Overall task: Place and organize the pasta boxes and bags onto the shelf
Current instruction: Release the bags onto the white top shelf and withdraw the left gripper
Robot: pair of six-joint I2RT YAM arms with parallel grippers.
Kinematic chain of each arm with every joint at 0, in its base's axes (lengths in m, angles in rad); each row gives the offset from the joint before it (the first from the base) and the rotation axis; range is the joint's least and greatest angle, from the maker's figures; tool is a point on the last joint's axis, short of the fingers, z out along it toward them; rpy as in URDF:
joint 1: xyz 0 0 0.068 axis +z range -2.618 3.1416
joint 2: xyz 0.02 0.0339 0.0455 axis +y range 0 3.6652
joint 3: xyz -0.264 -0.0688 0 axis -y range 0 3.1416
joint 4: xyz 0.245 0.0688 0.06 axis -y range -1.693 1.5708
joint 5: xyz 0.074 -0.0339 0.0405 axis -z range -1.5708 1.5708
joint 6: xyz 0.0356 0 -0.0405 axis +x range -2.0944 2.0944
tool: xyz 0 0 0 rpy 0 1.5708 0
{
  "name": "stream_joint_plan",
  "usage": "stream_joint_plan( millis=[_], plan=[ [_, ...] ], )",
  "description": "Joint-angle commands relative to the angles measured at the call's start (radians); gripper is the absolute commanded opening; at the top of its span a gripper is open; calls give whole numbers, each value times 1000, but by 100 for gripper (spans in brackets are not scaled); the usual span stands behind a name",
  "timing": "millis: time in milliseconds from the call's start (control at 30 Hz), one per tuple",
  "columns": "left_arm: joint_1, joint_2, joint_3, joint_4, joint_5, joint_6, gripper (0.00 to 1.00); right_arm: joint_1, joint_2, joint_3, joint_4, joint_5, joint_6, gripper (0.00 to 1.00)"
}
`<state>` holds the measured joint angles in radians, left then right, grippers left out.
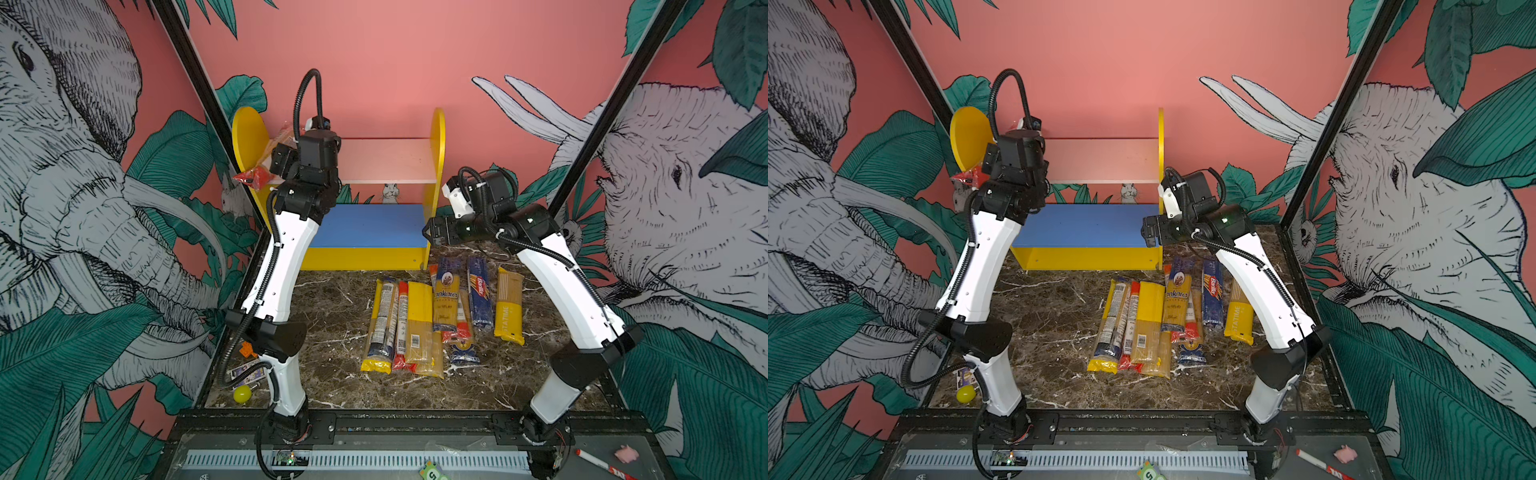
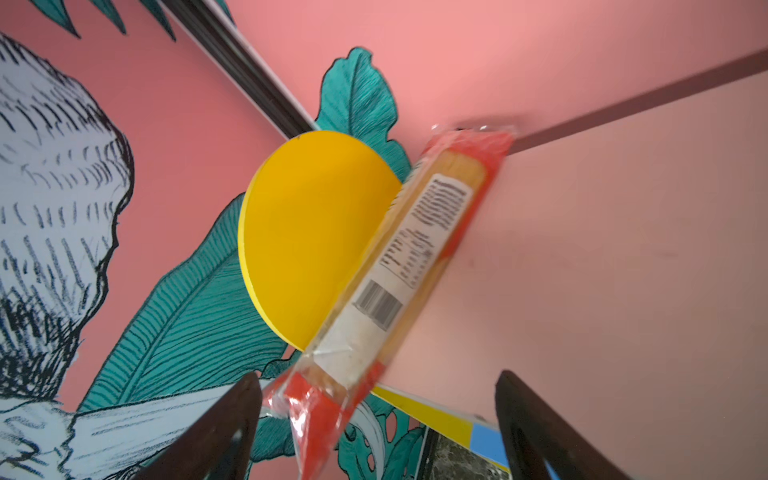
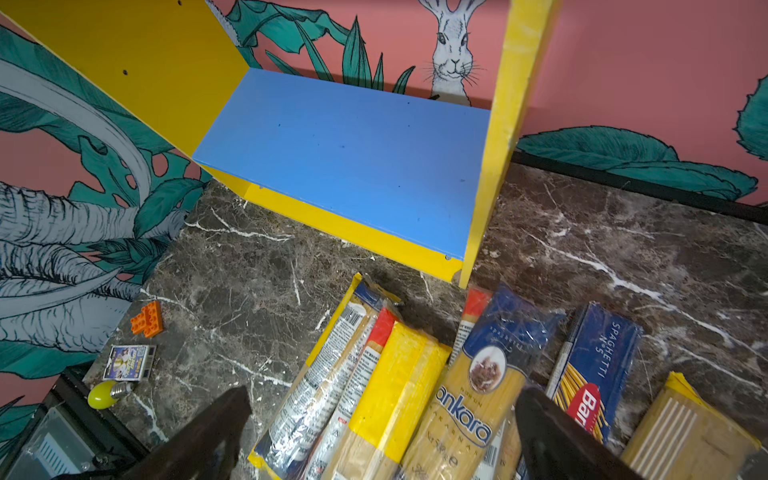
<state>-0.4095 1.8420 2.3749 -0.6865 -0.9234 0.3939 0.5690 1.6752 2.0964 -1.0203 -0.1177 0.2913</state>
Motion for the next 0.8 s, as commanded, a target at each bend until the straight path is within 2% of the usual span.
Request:
stream_joint_plan(
  millis=[0, 133, 300, 467, 533, 667, 767],
  plan=[
    [-66, -136, -80, -46, 22, -110, 89, 5, -97, -54, -24, 33, -20, 99],
    [-85, -317, -331, -75, 191, -331, 89, 6, -204, -171, -49, 89, -9, 99],
    [-124, -535, -644, -82, 291, -537, 86, 8, -356, -347, -89, 129, 1, 99],
    [-283, -653, -864, -152, 314, -730, 84, 8, -471, -484, -83, 72, 30, 99],
    [-381, -678, -966, -147, 331, -809, 84, 8, -494, -511, -81, 46, 32, 99],
    [-532, -673, -1155, -130, 316, -943, 84, 8, -525, -536, -94, 38, 25, 99],
    [-579, -641, -1252, -158, 336, -1067, 84, 8, -550, -552, -103, 30, 22, 99]
  ],
)
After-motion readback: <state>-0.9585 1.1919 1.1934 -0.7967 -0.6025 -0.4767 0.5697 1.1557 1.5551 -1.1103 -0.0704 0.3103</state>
